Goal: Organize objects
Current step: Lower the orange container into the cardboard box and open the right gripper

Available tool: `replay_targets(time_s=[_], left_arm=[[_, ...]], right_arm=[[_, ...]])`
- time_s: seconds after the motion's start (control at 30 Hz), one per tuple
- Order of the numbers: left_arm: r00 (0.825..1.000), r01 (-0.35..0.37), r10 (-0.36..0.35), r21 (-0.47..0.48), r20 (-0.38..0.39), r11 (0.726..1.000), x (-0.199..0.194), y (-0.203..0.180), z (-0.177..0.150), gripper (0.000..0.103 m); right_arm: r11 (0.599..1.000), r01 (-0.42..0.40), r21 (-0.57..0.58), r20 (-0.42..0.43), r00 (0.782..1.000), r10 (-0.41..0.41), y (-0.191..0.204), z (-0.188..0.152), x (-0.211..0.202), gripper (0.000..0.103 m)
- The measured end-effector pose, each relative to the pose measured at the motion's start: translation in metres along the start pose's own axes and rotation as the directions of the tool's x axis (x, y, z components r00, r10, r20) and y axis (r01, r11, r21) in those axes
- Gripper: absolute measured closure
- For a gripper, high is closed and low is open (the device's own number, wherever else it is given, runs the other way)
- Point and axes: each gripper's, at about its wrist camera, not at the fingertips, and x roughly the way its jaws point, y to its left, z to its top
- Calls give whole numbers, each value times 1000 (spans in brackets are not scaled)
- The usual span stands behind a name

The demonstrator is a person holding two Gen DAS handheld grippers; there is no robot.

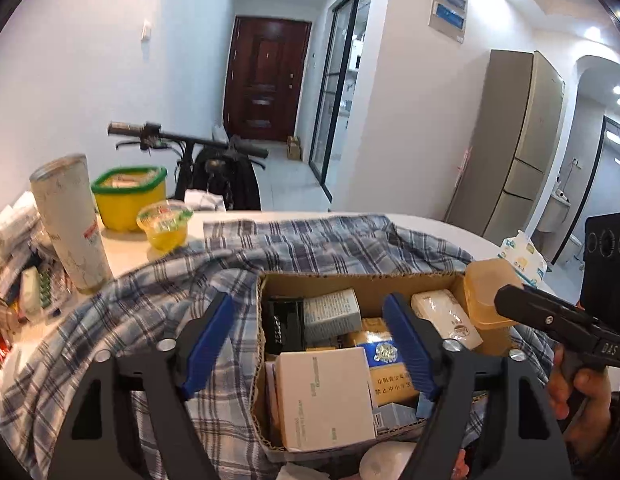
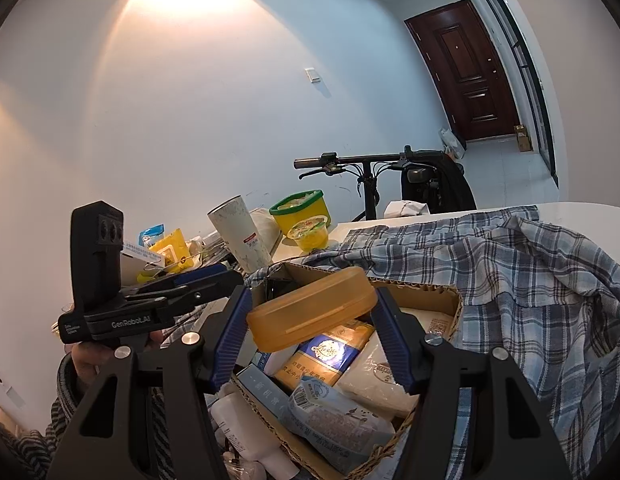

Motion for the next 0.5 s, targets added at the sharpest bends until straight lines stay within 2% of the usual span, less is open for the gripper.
replay_targets(time_s=[0.17,0.4,0.43,0.47,0.5], left_arm=[[997,18,-17,-15,79,1000,-19,4,3,15],[998,18,-16,-44,60,999,-22,9,-1,14],[998,11,-9,-39,60,999,-24,8,-2,13],[998,4,-2,-35,63,999,-24,7,-3,3],[998,-3,6,-32,69,999,-25,6,-4,0]], right_arm=[[1000,4,5,3,1000,-4,-2,0,-1,42],[1000,11,9,1,1000,-11,-3,1,0,42],[1000,12,10,1,1000,-12,-3,2,0,42],[1000,14,9,0,1000,-14,-3,2,0,42],[1000,20,7,-1,1000,-20,-2,2,-1,42]])
